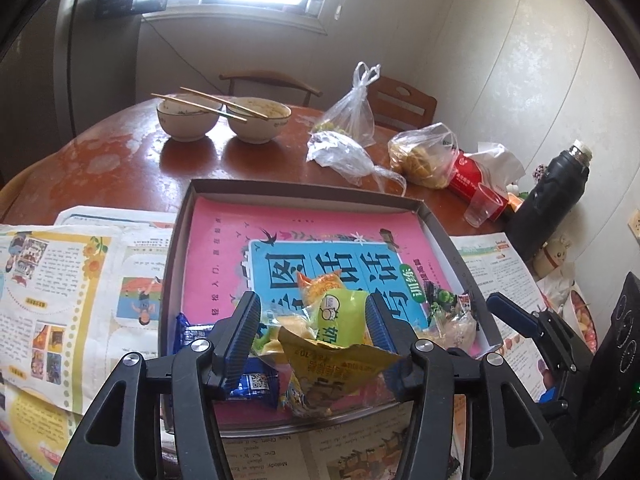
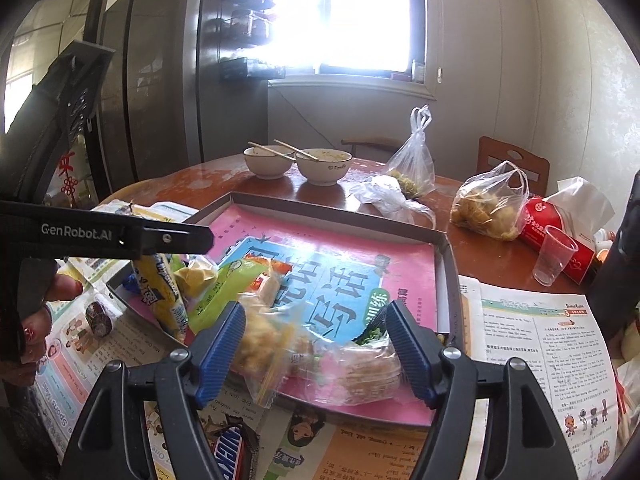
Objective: Organize snacks
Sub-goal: 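Lower both packets into the tray and open both grippers, then withdraw both grippers toward the Snickers bar and brown wrapped chocolate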
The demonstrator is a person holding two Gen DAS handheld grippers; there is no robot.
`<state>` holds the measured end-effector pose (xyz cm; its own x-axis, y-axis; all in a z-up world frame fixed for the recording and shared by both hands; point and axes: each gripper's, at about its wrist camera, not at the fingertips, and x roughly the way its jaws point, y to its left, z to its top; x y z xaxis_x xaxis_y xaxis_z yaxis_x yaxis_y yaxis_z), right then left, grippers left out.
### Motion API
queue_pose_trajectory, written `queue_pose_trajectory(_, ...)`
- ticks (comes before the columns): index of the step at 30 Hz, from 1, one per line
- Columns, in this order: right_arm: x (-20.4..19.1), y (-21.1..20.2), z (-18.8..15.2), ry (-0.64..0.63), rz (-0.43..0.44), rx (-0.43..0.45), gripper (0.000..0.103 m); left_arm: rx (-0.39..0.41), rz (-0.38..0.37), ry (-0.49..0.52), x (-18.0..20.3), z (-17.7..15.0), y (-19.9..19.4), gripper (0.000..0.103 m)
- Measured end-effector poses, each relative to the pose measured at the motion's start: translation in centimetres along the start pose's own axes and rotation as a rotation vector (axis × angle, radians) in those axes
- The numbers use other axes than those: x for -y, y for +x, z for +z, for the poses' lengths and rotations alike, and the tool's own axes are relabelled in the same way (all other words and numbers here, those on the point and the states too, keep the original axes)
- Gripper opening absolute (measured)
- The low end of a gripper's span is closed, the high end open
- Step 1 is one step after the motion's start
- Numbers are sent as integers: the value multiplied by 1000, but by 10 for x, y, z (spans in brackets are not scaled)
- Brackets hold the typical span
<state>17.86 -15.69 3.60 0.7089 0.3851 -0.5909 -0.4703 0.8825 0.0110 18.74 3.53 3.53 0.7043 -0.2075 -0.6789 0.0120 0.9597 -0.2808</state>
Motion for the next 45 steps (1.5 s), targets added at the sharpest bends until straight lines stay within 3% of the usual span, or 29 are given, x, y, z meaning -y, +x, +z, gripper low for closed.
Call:
queue_pose_trajectory(14,1,-20,2,20,13,25,77,73,20,-50,-22,6,-29,59)
queue_pose_trajectory(26,1,-25,3,37,28,25,78,33,156,-87,-56,-1,3,59)
queue_pose_trajectory(45,5,-31,-8,62,54,1,80,112,179,-163,-90,-5,-35,59)
